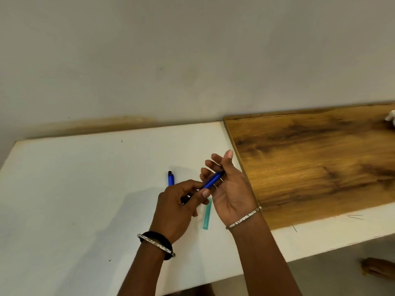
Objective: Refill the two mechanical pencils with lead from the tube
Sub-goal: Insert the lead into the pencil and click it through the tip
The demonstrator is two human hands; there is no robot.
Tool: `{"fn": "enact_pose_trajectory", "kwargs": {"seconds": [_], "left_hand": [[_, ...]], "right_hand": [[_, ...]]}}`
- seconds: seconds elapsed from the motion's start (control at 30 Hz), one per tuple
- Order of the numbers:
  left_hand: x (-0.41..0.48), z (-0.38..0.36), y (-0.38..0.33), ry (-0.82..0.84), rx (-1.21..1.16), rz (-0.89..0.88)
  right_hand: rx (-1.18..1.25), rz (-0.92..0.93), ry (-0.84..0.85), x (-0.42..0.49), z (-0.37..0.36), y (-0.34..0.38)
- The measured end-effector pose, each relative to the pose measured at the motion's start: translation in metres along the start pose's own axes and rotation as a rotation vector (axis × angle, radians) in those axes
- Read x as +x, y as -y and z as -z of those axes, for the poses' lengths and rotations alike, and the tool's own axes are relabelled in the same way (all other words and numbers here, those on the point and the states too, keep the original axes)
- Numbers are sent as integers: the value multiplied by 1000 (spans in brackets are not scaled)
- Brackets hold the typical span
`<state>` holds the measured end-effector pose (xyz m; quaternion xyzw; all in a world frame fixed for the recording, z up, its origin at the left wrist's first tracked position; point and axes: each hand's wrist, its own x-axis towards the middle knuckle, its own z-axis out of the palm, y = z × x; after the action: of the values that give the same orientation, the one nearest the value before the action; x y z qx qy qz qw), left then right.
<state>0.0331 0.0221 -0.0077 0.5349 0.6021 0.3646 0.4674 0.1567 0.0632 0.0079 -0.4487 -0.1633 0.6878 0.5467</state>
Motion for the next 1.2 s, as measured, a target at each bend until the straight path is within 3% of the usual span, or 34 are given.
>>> {"fn": "enact_pose_trajectory", "kwargs": {"seconds": [0.1, 0.27, 0.43, 0.63, 0.83, 1.2], "left_hand": [[0, 0, -3, -78, -25, -19], [0, 7, -3, -87, -63, 5], [-2, 12, -1, 72, -114, 83], [-7, 15, -6, 312, -276, 84], [-9, 20, -8, 446, -412, 87], [-8, 25, -4, 444, -467, 29]], "right_hand": [[-145, -77, 89, -1, -4, -4], [-268, 72, 96, -2, -11, -13], [139, 183, 17, 1, -4, 2], [558, 56, 142, 2, 24, 21], [709, 47, 212, 0, 31, 25], [670, 67, 134, -1, 22, 30]]}}
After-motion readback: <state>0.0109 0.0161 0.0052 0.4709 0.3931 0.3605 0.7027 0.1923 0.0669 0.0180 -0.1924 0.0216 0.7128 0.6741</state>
